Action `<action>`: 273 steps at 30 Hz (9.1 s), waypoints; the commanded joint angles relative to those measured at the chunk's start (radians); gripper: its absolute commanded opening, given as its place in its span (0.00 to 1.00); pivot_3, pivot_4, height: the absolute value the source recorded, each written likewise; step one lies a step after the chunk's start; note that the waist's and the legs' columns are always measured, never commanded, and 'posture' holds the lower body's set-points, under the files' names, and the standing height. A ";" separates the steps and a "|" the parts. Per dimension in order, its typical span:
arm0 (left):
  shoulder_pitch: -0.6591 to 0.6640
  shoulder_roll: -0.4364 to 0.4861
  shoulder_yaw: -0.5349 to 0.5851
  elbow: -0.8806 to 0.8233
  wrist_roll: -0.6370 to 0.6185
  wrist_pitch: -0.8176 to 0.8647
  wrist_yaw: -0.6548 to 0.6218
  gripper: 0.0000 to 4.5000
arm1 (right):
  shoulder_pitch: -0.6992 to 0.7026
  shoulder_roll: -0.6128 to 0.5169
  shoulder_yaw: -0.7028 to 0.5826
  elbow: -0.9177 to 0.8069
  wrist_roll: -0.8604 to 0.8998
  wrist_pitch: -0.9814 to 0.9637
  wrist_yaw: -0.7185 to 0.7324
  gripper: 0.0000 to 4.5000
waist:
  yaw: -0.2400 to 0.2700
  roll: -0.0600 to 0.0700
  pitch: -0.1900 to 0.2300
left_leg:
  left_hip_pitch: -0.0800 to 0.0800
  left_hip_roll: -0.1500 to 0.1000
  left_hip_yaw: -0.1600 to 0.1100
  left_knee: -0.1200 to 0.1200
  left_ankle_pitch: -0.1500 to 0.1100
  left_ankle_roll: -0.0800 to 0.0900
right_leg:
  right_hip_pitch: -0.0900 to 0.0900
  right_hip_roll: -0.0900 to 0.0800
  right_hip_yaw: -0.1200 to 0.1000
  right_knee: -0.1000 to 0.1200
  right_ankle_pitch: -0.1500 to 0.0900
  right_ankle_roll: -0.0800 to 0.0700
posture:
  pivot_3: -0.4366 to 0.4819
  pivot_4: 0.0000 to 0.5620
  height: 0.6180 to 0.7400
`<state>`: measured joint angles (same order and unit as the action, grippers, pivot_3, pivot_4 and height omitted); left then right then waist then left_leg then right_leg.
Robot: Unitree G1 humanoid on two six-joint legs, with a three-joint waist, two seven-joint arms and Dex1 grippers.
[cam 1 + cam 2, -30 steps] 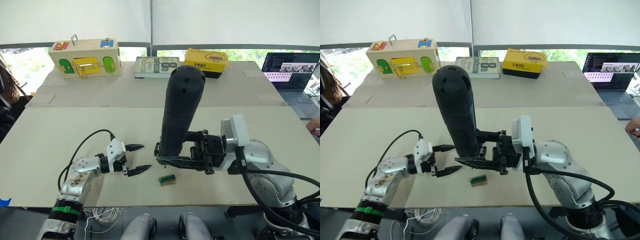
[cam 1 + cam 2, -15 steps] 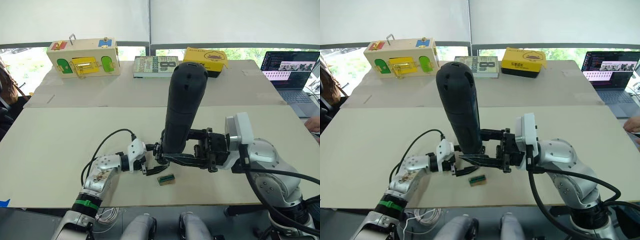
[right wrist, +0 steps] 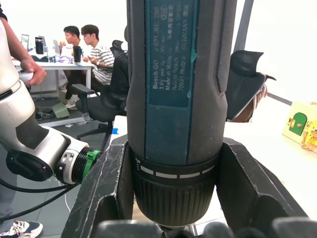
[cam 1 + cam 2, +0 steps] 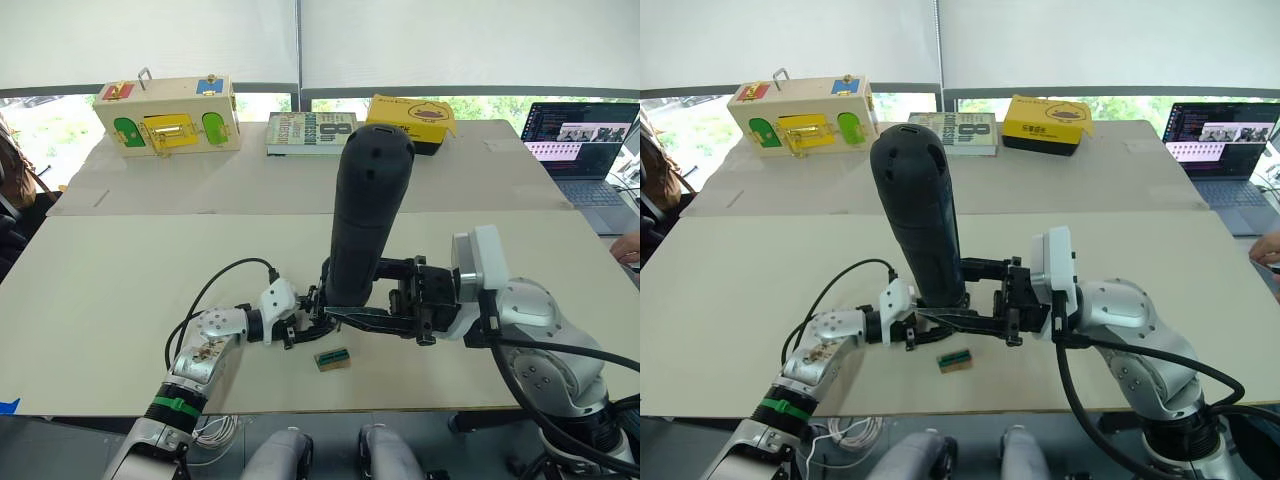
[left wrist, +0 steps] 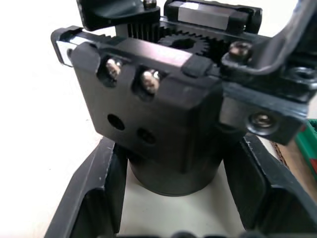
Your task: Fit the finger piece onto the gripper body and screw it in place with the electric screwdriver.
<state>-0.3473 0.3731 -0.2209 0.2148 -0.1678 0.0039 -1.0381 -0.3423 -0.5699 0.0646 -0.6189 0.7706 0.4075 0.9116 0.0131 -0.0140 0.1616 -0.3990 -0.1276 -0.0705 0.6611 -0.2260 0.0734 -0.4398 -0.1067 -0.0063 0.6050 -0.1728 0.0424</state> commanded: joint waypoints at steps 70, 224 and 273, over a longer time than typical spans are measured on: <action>0.056 -0.048 -0.046 -0.046 0.064 0.032 0.110 0.51 | -0.089 -0.012 -0.055 -0.047 0.134 0.066 -0.068 0.42 | 0.029 0.000 0.000 | 0.000 0.000 0.000 0.004 0.000 0.000 | 0.002 -0.001 -0.001 0.003 -0.001 0.001 | 0.48 0.27 1.00; 0.069 -0.027 -0.058 -0.077 0.041 0.114 0.078 0.51 | -0.142 0.193 0.112 0.255 -0.222 0.131 -0.131 0.42 | 0.024 0.000 -0.003 | 0.005 0.000 0.000 0.004 -0.001 0.000 | 0.002 0.000 -0.001 0.003 -0.001 0.000 | 0.48 0.27 1.00; 0.072 -0.026 -0.045 -0.089 0.028 0.107 0.091 0.51 | -0.128 0.200 0.141 0.311 -0.260 0.130 -0.170 0.42 | 0.020 0.004 -0.011 | 0.018 0.000 0.000 0.000 -0.005 -0.001 | 0.015 -0.001 0.000 0.000 -0.012 0.012 | 0.48 0.27 1.00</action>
<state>-0.2909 0.3462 -0.2455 0.1221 -0.1387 0.1073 -0.9334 -0.4913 -0.3474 0.2024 -0.3521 0.5385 0.4917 0.7554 0.0334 -0.0105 0.1506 -0.3814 -0.1273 -0.0708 0.6612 -0.2314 0.0729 -0.4252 -0.1082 -0.0067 0.6050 -0.1850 0.0546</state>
